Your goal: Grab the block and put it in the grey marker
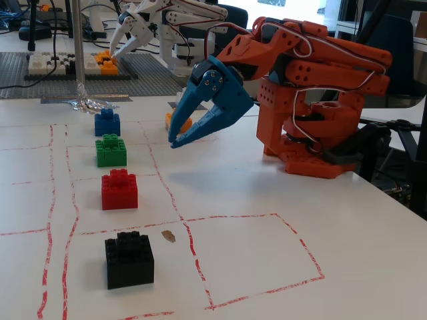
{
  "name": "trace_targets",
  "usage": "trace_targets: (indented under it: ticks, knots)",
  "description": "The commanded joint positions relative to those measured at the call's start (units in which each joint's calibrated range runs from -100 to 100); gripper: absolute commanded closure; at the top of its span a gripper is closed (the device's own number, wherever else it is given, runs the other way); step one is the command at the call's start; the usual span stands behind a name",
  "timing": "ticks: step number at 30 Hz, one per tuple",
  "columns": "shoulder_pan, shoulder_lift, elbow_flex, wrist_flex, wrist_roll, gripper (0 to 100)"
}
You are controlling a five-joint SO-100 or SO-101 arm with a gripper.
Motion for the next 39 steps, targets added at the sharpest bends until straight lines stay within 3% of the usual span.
trace_targets:
  ticks: [1, 39]
  knots:
    - [-1.45, -0.77, 0.81, -2.19, -0.88, 100]
    - [-1.1, -0.86, 0.81, -2.19, -0.73, 100]
